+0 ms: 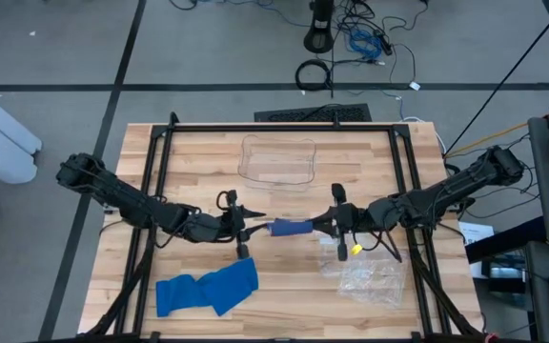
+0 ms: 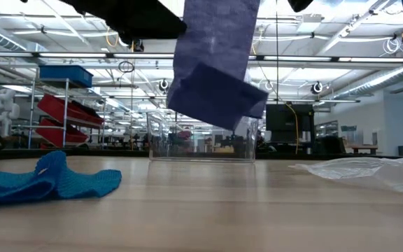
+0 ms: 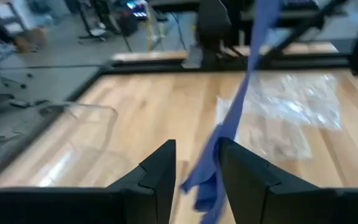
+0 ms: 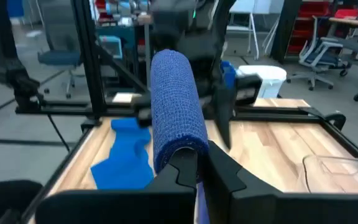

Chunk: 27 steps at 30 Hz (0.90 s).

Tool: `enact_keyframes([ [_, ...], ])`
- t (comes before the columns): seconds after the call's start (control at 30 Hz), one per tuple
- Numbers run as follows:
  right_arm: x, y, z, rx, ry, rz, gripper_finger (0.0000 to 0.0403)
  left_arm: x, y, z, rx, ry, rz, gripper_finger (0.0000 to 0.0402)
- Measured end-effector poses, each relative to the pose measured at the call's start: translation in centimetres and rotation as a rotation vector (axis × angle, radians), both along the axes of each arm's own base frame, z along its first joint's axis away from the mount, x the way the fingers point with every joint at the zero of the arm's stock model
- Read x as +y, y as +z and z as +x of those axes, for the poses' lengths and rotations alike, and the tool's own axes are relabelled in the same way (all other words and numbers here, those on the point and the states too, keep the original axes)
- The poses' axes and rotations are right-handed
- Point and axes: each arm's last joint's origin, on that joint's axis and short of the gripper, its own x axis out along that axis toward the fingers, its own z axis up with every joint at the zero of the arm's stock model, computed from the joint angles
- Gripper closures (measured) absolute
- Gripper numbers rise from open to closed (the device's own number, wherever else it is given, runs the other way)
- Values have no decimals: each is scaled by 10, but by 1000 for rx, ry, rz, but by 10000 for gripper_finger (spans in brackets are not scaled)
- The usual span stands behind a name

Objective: Roll bandage
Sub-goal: Roll the purple bandage

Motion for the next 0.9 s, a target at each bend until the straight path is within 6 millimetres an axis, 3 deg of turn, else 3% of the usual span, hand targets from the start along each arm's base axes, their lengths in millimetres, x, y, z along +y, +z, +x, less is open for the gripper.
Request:
enact_keyframes([
  [0.23,1,3,0,-26,-2,3,403,-2,-19,11,77,-136,6,274],
  [0.47,-2,3,0,-30,-103,-24,403,-5,-16,15,23,-246,25,278],
  [0.57,-2,3,0,-28,-103,-43,403,-7,-16,15,27,-315,9,303],
  [0.73,-4,3,-1,-26,-158,-65,403,-12,-11,16,20,-482,-40,384],
  [0.9,-6,-3,0,20,-231,-96,403,-19,-2,18,-6,-584,-68,390],
])
